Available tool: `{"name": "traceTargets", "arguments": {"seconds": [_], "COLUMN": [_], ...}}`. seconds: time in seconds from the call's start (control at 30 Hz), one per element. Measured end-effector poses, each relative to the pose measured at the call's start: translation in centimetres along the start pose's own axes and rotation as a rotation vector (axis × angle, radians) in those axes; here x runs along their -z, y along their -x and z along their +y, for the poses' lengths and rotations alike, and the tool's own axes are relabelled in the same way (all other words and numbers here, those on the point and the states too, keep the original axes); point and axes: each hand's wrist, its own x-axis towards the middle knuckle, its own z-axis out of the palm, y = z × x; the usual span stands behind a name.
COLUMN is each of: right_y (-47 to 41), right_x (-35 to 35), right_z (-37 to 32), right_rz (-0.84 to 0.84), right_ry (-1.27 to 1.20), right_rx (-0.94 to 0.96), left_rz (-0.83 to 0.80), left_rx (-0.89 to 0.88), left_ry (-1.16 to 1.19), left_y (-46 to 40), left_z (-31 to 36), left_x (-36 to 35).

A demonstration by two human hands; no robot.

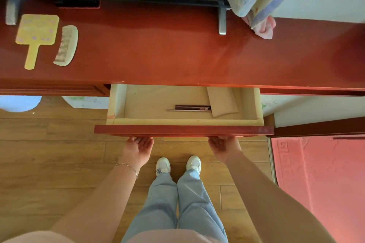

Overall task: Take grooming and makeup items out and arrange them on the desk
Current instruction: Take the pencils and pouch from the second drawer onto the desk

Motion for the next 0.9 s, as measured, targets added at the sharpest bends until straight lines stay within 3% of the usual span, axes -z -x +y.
{"name": "traceTargets", "arguments": {"seconds": [0.6, 0.9], "right_y": [2.5, 4.4], "right_x": [5.9, 7.2], "right_z": [3.8, 4.7], "right_rz": [0.024, -0.006], "right_ry": [0.083, 0.019], "right_rx": [-0.037, -0.061], "left_rz": [0.120, 0.085], "left_rx": [0.041, 0.041], "left_ry": [-0.026, -0.067], "left_y": [2.4, 3.8], "left_z": [-2.8, -3.1], "left_x": [6.0, 7.1]}}
